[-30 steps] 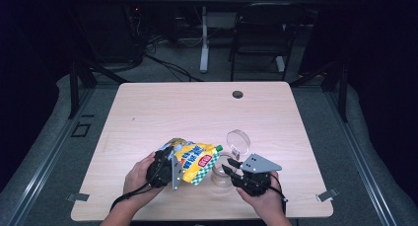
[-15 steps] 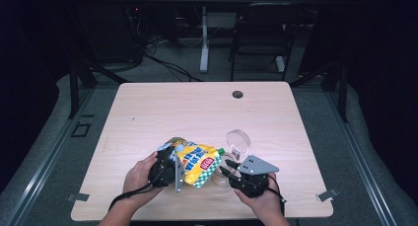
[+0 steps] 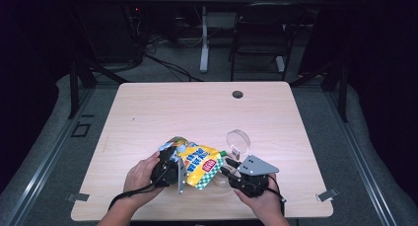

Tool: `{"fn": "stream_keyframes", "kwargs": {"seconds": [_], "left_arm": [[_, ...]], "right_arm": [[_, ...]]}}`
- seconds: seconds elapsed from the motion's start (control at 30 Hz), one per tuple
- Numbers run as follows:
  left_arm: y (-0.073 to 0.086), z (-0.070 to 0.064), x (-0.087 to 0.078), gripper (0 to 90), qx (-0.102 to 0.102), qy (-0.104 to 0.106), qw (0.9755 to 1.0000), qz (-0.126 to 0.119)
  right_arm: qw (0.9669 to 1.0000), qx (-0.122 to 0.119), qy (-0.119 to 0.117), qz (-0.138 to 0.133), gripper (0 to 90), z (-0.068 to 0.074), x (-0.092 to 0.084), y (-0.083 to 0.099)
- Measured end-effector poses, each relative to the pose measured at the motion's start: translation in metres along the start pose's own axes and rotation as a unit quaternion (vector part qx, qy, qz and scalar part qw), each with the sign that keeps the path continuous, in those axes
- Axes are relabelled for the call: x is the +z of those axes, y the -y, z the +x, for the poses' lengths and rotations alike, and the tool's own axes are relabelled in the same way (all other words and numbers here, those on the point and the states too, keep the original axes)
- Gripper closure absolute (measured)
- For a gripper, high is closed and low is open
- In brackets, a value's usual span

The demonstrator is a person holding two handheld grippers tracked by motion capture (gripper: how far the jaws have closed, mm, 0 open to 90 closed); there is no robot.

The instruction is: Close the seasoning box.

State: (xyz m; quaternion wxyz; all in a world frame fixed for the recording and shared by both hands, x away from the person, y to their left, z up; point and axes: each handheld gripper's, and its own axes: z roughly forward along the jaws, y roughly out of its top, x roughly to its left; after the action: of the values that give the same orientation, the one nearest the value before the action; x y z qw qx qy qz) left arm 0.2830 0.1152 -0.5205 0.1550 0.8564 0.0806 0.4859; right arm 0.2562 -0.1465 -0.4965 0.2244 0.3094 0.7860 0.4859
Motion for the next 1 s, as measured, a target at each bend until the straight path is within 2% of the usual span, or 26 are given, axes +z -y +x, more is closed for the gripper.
{"fn": "stream_keyframes", "kwargs": {"seconds": [0.67, 0.83, 1.0], "left_arm": [[-0.0026, 0.0, -0.0021, 61.3, 0.03, -0.005, 0.9995, 0.007], [-0.0049, 0.0008, -0.0037, 61.3, 0.045, -0.01, 0.9989, 0.009], [-0.0077, 0.0026, -0.0053, 61.3, 0.052, -0.021, 0.9984, 0.01]], "right_arm": [[0.9999, -0.014, -0.001, 0.006, 67.3, 0.0056, 0.003, -0.0004], [0.9999, -0.014, -0.001, 0.006, 67.1, 0.0063, 0.004, -0.0003], [0.9999, -0.012, 0.0, 0.002, 67.2, 0.0053, 0.0036, -0.0006]]}}
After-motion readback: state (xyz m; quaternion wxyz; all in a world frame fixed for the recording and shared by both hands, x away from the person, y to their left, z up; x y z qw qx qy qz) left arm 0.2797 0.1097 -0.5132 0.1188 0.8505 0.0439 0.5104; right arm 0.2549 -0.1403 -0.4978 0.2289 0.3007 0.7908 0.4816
